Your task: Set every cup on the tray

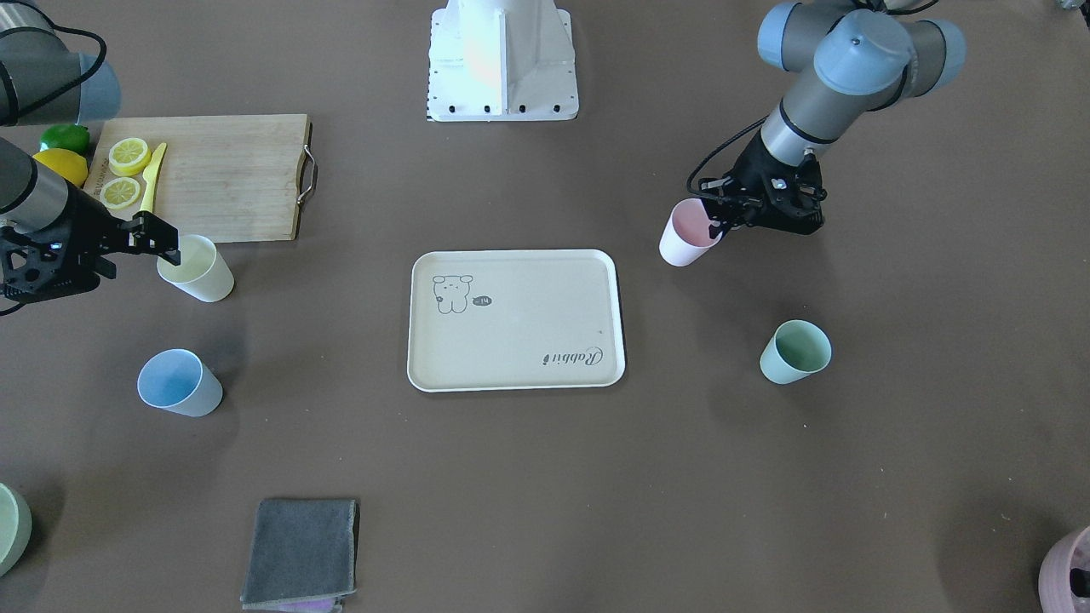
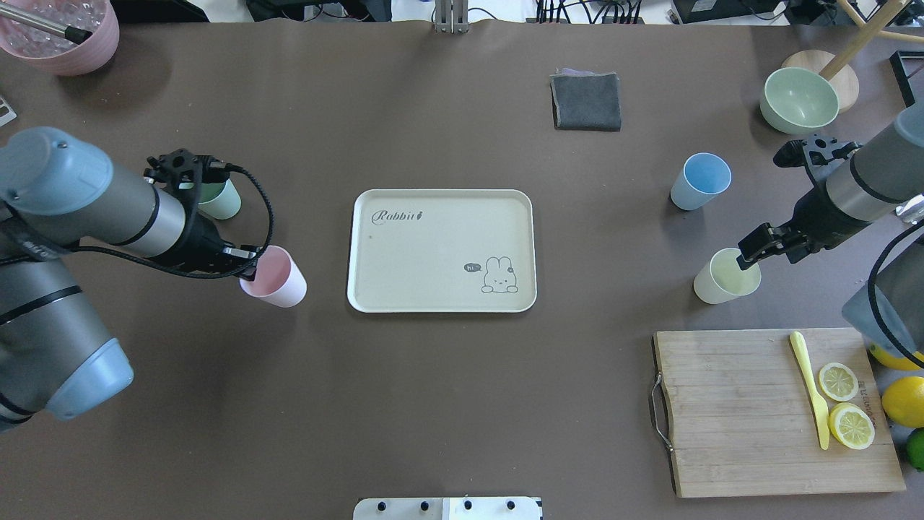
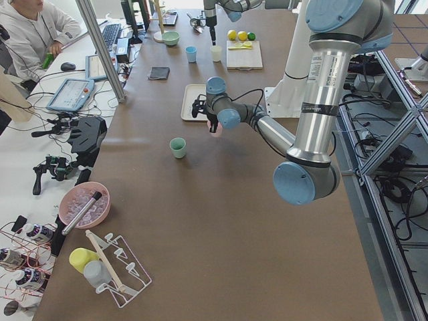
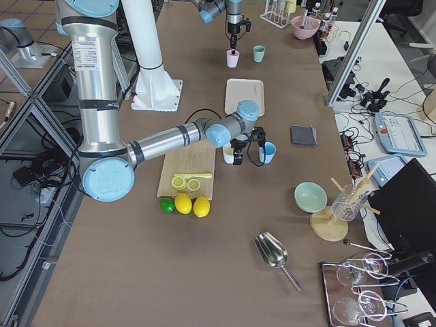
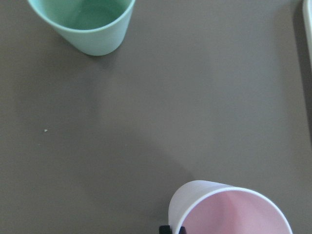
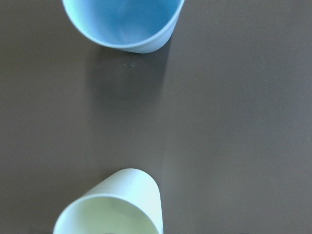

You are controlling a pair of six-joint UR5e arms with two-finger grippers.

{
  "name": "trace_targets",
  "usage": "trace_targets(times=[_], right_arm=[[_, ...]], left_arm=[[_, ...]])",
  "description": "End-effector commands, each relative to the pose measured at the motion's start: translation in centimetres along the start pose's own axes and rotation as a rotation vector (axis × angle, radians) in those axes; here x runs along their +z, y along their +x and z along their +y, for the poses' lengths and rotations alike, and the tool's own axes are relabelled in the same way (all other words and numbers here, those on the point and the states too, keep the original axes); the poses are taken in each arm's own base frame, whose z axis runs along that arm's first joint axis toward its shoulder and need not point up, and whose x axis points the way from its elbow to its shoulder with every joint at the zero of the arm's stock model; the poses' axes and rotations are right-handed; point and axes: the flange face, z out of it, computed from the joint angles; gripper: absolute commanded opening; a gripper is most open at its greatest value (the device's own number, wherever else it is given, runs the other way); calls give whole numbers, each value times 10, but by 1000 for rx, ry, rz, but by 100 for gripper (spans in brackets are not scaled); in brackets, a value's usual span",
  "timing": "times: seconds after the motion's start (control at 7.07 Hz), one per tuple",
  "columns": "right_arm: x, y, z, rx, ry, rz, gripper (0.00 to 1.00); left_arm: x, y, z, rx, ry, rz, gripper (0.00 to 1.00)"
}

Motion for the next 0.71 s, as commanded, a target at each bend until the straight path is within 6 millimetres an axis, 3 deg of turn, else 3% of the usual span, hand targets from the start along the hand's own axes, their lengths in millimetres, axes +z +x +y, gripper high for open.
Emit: trace_targets(times=[0.0,0.14,0.42,0.57], right_arm=[[14,3,1,1,-17,20,28],[18,1,2,-3,-25,19,0],[12,-15,0,-28,-25,-11,0],[-1,-37,-10,-45,-22,-54,0]], left_arm=[[15,67,-13,-23,-37,-9,0],[28,74,-15,-38,-48,-18,0],[49,89,-4,-34,-40,-46,0],[55,89,-1,-43,-45,-54,0]])
